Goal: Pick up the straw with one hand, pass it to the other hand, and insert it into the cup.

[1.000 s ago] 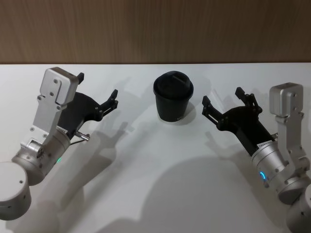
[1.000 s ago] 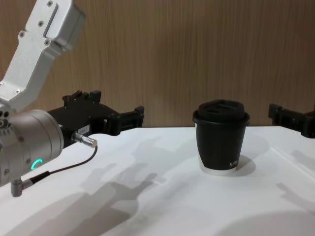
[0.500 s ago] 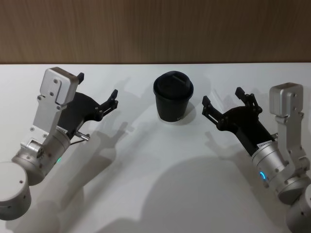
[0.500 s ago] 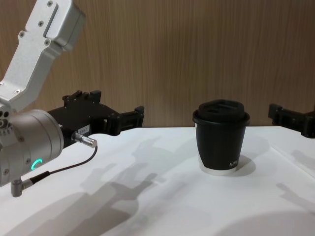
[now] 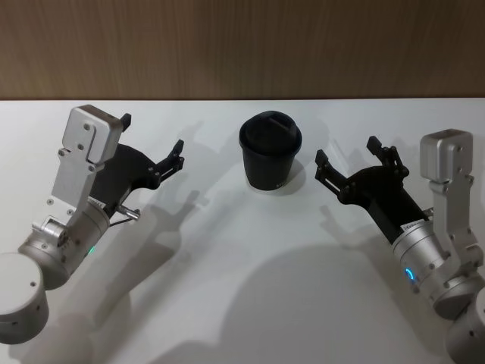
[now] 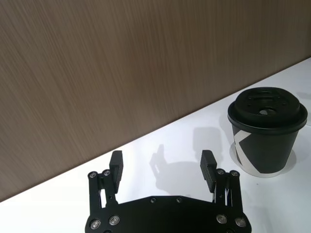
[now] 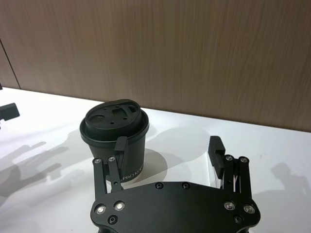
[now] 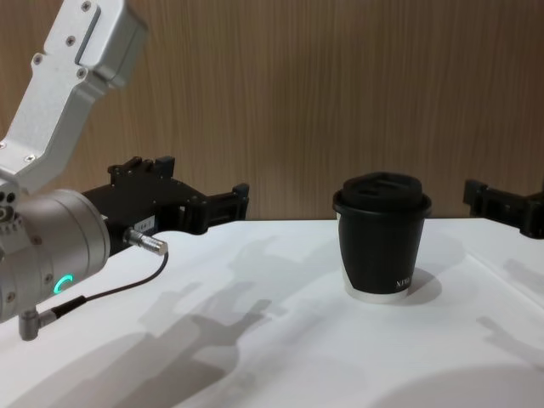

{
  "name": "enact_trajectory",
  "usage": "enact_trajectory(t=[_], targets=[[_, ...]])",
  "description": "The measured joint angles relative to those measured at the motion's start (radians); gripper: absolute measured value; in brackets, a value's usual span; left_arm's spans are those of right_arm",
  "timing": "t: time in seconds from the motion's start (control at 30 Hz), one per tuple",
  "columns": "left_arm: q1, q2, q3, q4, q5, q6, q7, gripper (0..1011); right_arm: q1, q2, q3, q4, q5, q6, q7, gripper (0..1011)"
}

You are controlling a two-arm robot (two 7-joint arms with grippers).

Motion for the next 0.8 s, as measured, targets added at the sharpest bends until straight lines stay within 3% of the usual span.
enact_trajectory(t=[0.8], targets=[[0.000, 0.000, 0.000, 0.000, 0.000, 0.000, 0.000, 1000, 0.000, 0.000, 0.000, 0.000, 0.000, 0.000, 0.000, 1001]])
